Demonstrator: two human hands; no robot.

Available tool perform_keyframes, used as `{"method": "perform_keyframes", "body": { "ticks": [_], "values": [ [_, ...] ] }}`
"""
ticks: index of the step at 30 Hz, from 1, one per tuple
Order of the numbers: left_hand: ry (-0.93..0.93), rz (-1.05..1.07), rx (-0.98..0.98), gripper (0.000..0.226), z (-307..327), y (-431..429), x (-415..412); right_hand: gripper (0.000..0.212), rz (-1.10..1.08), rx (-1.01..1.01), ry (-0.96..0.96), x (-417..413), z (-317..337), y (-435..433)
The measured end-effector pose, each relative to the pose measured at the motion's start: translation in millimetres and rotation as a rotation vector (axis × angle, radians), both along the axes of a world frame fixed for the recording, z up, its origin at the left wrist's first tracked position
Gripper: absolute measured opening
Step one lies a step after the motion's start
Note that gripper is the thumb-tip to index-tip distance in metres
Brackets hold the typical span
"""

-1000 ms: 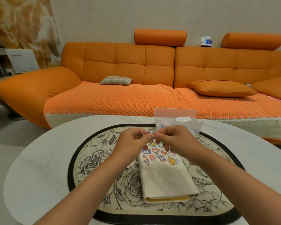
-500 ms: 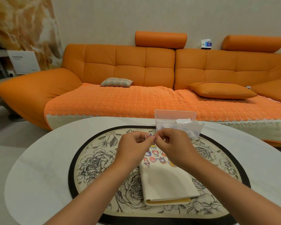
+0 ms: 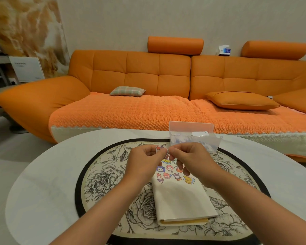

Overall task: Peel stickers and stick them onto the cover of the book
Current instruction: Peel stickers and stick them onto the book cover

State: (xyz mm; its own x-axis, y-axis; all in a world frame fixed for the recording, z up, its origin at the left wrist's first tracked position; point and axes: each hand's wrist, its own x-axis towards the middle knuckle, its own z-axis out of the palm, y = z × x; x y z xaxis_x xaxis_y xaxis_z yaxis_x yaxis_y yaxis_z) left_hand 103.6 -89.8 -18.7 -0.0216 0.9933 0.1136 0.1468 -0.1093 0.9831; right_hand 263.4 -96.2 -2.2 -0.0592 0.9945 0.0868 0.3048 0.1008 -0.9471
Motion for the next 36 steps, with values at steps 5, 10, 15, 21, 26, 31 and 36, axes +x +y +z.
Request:
{"method": "perform_keyframes", "body": {
  "ticks": [5, 10, 15, 21, 26, 31, 36],
  "values": [
    [0.019, -0.005, 0.017, 0.012, 0, -1, 0, 0.025, -0.01, 0.038, -0.082, 1, 3, -1],
    [0.04, 0.003, 0.032, 0.013, -1, -3, 3, 0.026, -0.027, 0.125, -0.16, -3, 1, -3],
    [0.022, 0.01, 0.039, 0.013, 0, -3, 4, 0.028, -0.039, 0.162, -0.153, -4, -3, -4],
    [0.105, 0.08, 0.116, 0.006, -3, -5, 5, 0.029, -0.05, 0.157, -0.142, -4, -4, -4],
    [0.502, 0.231, 0.505, 0.026, -6, -7, -1, 0.028, -0.084, 0.182, -0.151, -3, -6, -2],
    [0.424, 0.104, 0.382, 0.004, -7, -6, 0, 0.015, -0.15, 0.247, -0.266, -3, -9, 1],
    [0.275, 0.059, 0.209, 0.009, -7, -3, 0, 0.014, -0.163, 0.307, -0.441, -2, -9, -1]
  ]
}}
